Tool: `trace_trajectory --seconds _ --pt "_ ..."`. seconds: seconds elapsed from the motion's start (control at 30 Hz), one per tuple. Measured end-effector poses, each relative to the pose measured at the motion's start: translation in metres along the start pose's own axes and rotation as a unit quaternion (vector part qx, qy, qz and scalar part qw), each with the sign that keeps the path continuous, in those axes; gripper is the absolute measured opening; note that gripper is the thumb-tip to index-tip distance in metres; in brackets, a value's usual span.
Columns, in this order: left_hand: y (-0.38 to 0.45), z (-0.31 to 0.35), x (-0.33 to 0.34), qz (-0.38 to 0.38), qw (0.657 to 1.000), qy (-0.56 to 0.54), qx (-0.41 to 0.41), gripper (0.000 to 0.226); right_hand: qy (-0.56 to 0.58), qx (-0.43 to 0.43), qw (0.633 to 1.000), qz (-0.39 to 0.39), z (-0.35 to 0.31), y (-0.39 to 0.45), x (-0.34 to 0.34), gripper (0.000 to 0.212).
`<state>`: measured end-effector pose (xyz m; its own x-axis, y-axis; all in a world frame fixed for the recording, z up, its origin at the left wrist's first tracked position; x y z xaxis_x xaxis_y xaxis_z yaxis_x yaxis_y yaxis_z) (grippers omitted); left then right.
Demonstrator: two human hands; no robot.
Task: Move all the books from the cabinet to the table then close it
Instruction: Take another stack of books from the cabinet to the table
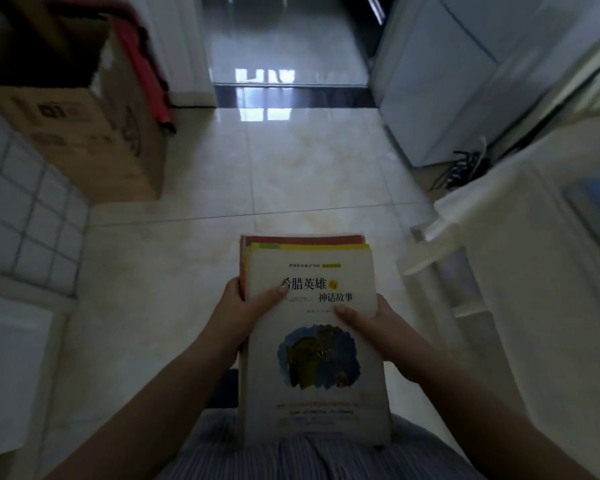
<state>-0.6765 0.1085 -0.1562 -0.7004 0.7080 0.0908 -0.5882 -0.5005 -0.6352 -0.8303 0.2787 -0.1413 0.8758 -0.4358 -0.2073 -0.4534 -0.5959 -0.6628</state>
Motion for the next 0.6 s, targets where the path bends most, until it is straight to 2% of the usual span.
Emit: trace_trajectory --seconds 0.13,0.23,0.3,0.37,0.6 --pt "0.037 0.029 0.034 -0.055 0.997 0.057 -0.015 0.097 0.064 0.024 0.995 0.073 0.003 0.006 -0.03 0.084" --pt "0.069 0.059 0.058 -0.116 0.988 0.105 -0.018 0.089 0.093 0.043 0.985 0.137 0.002 0.019 -0.053 0.096" --pt "0.092 0.081 0.078 -0.172 0.975 0.14 -0.02 0.068 0.12 0.057 0.974 0.182 0.0 0.027 -0.069 0.105" --pt "0.106 0.101 0.096 -0.212 0.963 0.165 -0.022 0.044 0.144 0.063 0.964 0.217 -0.001 0.029 -0.079 0.105" --pt "0.132 0.123 0.166 -0.358 0.89 0.282 -0.037 0.024 0.231 0.109 0.913 0.319 0.024 0.004 -0.092 0.101"
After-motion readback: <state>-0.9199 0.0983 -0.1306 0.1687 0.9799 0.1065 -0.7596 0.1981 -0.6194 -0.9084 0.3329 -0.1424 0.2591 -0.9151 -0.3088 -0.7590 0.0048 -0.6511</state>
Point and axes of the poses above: each hand's wrist, its own y-axis towards the middle knuckle, its own x-axis out of the palm, z = x × y, the point moved 2 cm from there along y, towards the middle knuckle, and after that the axes turned 1 degree about -x, right-handed, at the moved point
